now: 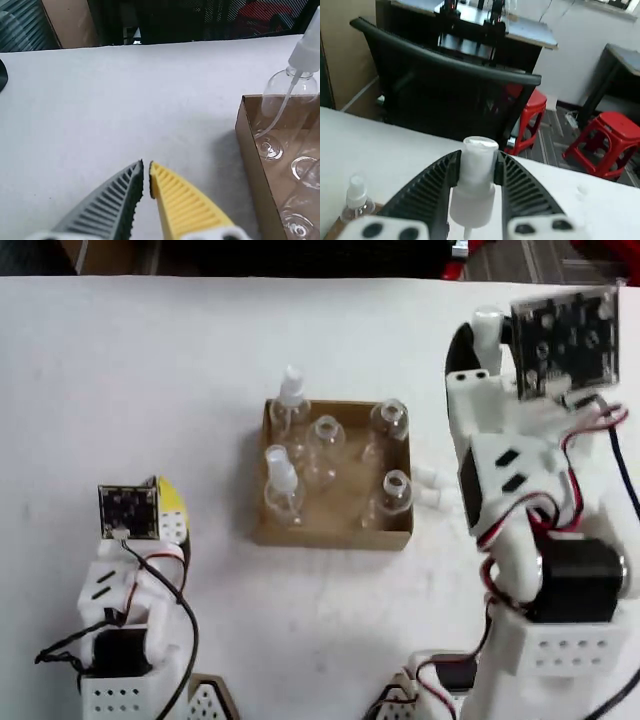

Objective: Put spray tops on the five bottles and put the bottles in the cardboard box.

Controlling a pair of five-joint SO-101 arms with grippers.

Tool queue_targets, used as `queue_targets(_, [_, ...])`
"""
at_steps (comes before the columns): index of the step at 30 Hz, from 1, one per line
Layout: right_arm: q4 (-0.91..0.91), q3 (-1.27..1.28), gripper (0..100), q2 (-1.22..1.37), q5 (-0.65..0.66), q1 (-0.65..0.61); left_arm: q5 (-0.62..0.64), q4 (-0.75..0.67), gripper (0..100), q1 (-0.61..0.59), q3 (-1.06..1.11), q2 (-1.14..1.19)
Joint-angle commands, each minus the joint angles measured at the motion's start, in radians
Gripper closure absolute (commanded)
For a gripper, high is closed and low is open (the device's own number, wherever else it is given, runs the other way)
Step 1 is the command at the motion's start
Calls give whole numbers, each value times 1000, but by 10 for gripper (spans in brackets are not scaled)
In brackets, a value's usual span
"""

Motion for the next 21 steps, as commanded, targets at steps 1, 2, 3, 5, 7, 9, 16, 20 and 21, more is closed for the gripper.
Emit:
queue_targets(1, [-252,178,982,-102,-8,-68,-12,-25,976,10,-9,-10])
queue_targets(2, [-297,222,982,-111,-6,-94,-12,-25,976,10,-9,-10])
queue_targets(3, [-338,265,982,-114,-6,-128,-12,-25,976,10,-9,-10])
queue_targets(5, [-409,333,982,-107,-2,-209,-12,-25,976,10,-9,-10])
queue_targets(7, [-499,382,982,-79,-2,-268,-12,-25,976,10,-9,-10])
queue_targets(9, [-588,404,982,-35,-2,-298,-12,-25,976,10,-9,-10])
queue_targets(16, [-773,404,982,157,-6,-349,-12,-25,976,10,-12,-10])
queue_targets(20, [-823,411,982,211,-8,-358,-12,-25,976,10,-14,-10])
queue_targets(21, [-825,414,982,220,-8,-358,-12,-25,976,10,-14,-10])
